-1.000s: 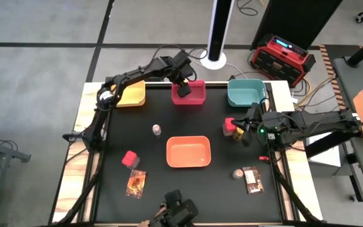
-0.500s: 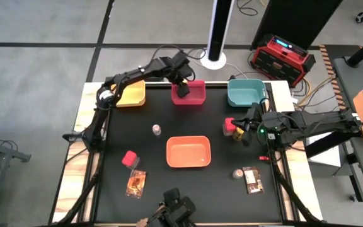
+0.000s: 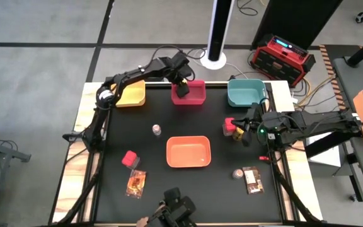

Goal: Sort spices by type
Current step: Put the left yellow seasoning bottle into the red bin

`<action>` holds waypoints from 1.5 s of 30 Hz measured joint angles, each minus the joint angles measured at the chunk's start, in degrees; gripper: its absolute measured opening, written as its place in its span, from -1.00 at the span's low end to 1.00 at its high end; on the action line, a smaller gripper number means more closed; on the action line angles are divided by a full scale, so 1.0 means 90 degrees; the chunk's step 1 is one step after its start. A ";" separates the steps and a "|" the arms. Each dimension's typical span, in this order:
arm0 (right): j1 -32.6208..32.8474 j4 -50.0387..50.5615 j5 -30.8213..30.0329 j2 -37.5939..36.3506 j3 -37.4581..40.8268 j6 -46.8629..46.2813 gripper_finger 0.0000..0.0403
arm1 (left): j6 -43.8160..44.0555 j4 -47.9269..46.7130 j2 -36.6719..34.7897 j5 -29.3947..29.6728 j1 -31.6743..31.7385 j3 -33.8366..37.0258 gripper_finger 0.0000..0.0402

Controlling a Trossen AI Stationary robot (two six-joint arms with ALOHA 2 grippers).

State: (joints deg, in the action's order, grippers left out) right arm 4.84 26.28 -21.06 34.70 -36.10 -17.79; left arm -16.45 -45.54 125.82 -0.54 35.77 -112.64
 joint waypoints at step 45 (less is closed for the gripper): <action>0.0000 0.0049 0.0000 0.0000 0.0000 0.0052 -0.94 | 0.0219 0.0351 0.0010 -0.0005 0.0015 0.0512 0.38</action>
State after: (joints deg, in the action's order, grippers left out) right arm 4.84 26.72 -21.06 34.70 -36.10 -17.32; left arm -14.48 -42.38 125.91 -0.58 35.90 -108.03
